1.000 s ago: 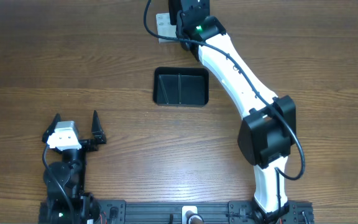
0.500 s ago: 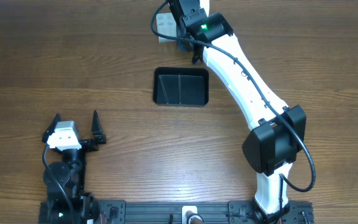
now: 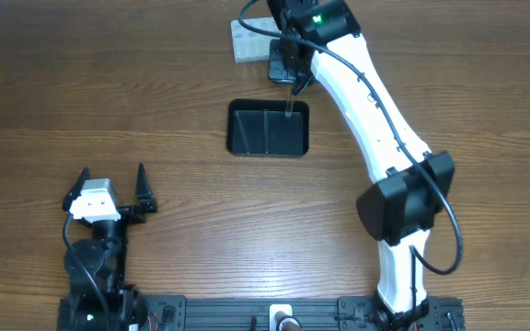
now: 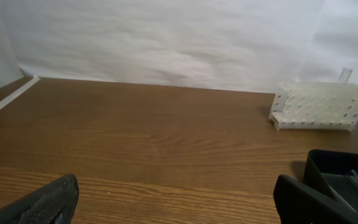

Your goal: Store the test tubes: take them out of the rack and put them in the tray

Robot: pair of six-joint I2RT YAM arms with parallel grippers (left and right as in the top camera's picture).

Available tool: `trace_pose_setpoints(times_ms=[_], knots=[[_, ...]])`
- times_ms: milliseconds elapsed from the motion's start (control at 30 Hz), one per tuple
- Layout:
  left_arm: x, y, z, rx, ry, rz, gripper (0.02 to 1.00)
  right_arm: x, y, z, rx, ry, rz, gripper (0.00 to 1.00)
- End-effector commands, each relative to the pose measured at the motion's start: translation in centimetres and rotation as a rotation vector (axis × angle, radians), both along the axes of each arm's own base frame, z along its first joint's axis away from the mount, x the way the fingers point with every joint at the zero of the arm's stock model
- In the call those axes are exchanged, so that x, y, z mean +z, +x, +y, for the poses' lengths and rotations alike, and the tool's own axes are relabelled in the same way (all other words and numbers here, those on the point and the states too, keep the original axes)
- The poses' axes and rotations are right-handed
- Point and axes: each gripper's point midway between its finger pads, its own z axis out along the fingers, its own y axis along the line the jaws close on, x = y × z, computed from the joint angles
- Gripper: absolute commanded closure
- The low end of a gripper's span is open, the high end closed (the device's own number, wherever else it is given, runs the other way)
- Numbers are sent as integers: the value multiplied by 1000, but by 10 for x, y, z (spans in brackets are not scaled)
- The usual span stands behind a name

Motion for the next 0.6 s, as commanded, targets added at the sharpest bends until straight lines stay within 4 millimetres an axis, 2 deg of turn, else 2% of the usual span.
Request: trace_pose_setpoints(times_ms=[33, 300, 600], knots=[[0, 0, 0, -4, 14, -2, 20, -26, -1, 17, 12, 47, 92, 991], [0, 0, 0, -4, 14, -2, 20, -58, -8, 17, 13, 29, 190, 989], [0, 0, 0, -4, 14, -2, 20, -83, -11, 16, 10, 2, 248, 989]])
